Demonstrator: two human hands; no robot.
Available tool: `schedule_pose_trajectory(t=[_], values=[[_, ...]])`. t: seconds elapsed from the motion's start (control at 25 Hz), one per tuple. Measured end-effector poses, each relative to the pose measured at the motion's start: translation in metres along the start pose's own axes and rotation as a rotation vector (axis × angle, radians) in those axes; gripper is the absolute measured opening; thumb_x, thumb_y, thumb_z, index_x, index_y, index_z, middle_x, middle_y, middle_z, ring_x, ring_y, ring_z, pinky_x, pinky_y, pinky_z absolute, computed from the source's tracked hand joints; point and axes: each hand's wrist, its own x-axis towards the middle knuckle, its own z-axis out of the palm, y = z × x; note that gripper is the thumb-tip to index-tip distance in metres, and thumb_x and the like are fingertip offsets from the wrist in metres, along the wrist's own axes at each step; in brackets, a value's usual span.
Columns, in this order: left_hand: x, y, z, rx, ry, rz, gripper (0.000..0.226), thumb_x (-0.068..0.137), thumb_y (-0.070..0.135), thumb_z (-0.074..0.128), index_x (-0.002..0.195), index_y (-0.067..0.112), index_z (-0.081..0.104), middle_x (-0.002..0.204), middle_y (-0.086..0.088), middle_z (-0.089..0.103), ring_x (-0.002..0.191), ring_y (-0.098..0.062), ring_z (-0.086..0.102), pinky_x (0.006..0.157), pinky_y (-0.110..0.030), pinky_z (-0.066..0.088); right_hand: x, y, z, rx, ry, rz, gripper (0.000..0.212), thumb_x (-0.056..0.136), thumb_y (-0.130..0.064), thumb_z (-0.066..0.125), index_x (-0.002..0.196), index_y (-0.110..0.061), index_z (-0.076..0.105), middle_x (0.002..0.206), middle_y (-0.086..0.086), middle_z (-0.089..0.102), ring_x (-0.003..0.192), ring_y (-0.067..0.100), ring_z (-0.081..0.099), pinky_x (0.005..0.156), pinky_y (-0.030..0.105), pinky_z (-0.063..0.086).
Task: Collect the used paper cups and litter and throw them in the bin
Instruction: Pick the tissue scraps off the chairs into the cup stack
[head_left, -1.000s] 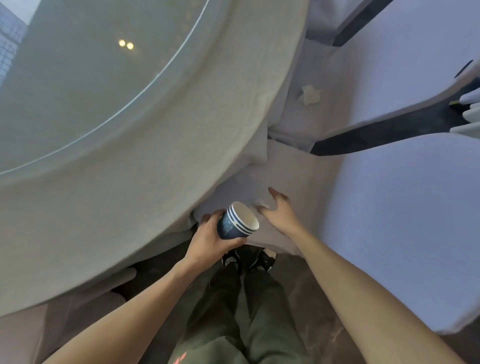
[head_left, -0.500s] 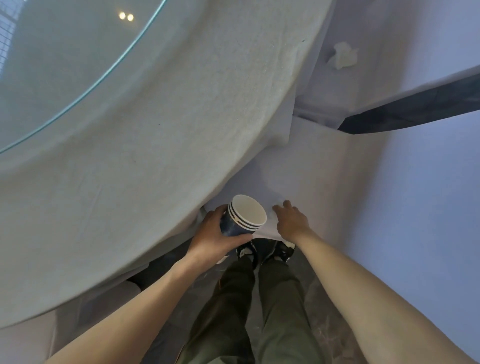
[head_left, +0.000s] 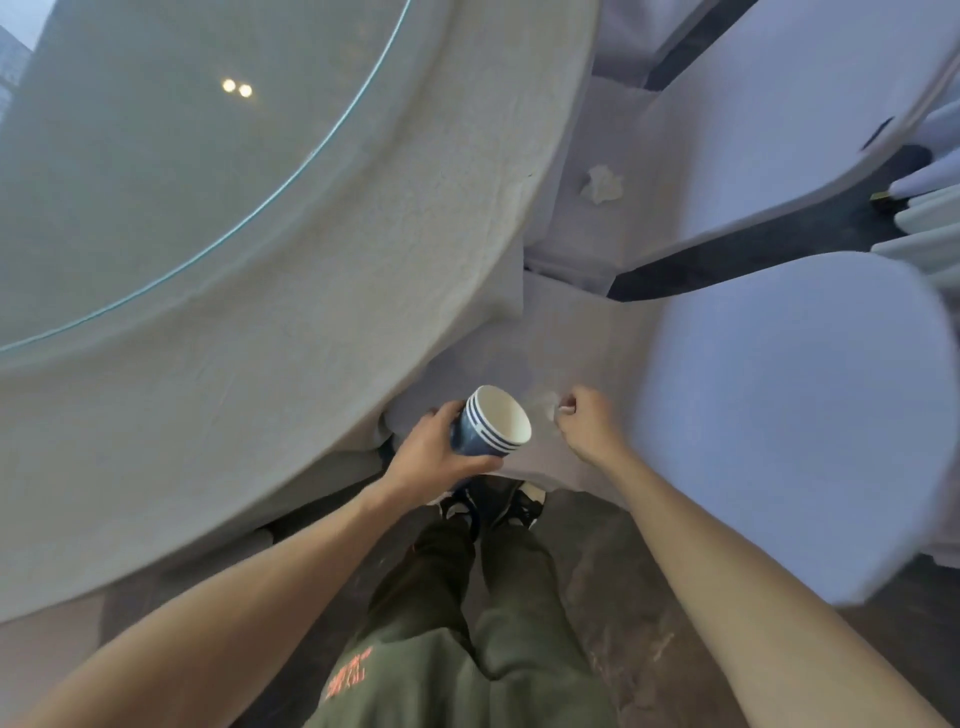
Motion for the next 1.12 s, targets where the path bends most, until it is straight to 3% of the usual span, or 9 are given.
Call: schedule_pose_trajectory(t=[0.12, 0.2, 0.28, 0.44, 0.64, 0.84, 1.0, 1.12], values=[[-0.002, 0.037, -0.004, -0.014, 0.045, 0.056, 0.092, 0.064, 0.064, 0.085, 0.142, 0.034, 0.046, 0.139, 0.006, 0.055, 0.118, -0.012, 0.055, 0.098, -0.034, 0.053, -0.039, -0.019, -0.054, 0.150, 0.149, -0.042, 0.007, 0.101, -0.016, 0.055, 0.107, -0.016, 0.059, 0.111, 0.006, 0.063, 0.086, 0.016, 0.059, 0.062, 0.021, 0.047], [-0.002, 0.055, -0.006, -0.037, 0.067, 0.092, 0.090, 0.064, 0.061, 0.086, 0.140, 0.038, 0.044, 0.138, 0.009, 0.051, 0.115, -0.008, 0.053, 0.094, -0.027, 0.048, -0.061, -0.029, -0.085, 0.257, 0.241, -0.082, 0.018, 0.100, -0.021, 0.058, 0.119, -0.020, 0.057, 0.115, -0.001, 0.063, 0.098, 0.018, 0.062, 0.077, 0.030, 0.057], [-0.005, 0.077, -0.008, -0.052, 0.066, 0.142, 0.088, 0.064, 0.060, 0.087, 0.138, 0.040, 0.044, 0.134, 0.011, 0.049, 0.112, -0.006, 0.052, 0.091, -0.022, 0.045, -0.085, -0.034, -0.113, 0.338, 0.346, -0.148, 0.029, 0.098, -0.022, 0.061, 0.126, -0.020, 0.059, 0.116, -0.004, 0.063, 0.102, 0.017, 0.062, 0.085, 0.037, 0.058], [-0.009, 0.131, -0.010, -0.050, 0.096, 0.240, 0.087, 0.058, 0.064, 0.083, 0.134, 0.039, 0.049, 0.126, 0.013, 0.050, 0.101, -0.002, 0.055, 0.075, -0.008, 0.038, -0.121, -0.046, -0.160, 0.352, 0.454, -0.328, 0.010, 0.094, -0.019, 0.063, 0.100, -0.025, 0.068, 0.100, -0.009, 0.063, 0.084, 0.004, 0.061, 0.080, 0.034, 0.058], [-0.030, 0.185, 0.005, -0.097, 0.223, 0.352, 0.081, 0.058, 0.060, 0.085, 0.130, 0.044, 0.051, 0.117, 0.021, 0.051, 0.101, 0.005, 0.056, 0.074, -0.012, 0.045, -0.142, -0.030, -0.191, 0.256, 0.387, -0.474, 0.014, 0.094, -0.025, 0.066, 0.103, -0.020, 0.077, 0.099, -0.009, 0.067, 0.089, 0.009, 0.064, 0.082, 0.035, 0.059], [-0.058, 0.228, 0.053, -0.063, 0.361, 0.426, 0.082, 0.057, 0.062, 0.085, 0.130, 0.051, 0.049, 0.118, 0.024, 0.052, 0.106, 0.009, 0.055, 0.078, -0.009, 0.041, -0.150, 0.019, -0.224, 0.094, 0.137, -0.580, 0.029, 0.098, -0.027, 0.054, 0.094, -0.004, 0.072, 0.107, 0.003, 0.068, 0.096, 0.021, 0.066, 0.089, 0.045, 0.058], [-0.084, 0.265, 0.106, -0.134, 0.510, 0.473, 0.076, 0.058, 0.058, 0.089, 0.123, 0.060, 0.048, 0.121, 0.022, 0.054, 0.111, 0.008, 0.054, 0.081, -0.003, 0.044, -0.174, 0.066, -0.267, 0.192, 0.064, -0.711, 0.035, 0.097, -0.043, 0.053, 0.117, -0.023, 0.074, 0.111, -0.019, 0.063, 0.105, 0.003, 0.062, 0.096, 0.026, 0.052], [-0.095, 0.296, 0.133, -0.195, 0.596, 0.485, 0.076, 0.058, 0.061, 0.089, 0.125, 0.050, 0.054, 0.121, 0.016, 0.061, 0.111, 0.001, 0.060, 0.085, -0.009, 0.048, -0.190, 0.092, -0.299, 0.099, -0.042, -0.796, 0.035, 0.095, -0.047, 0.056, 0.115, -0.026, 0.075, 0.105, -0.021, 0.063, 0.096, -0.004, 0.062, 0.086, 0.014, 0.048]])
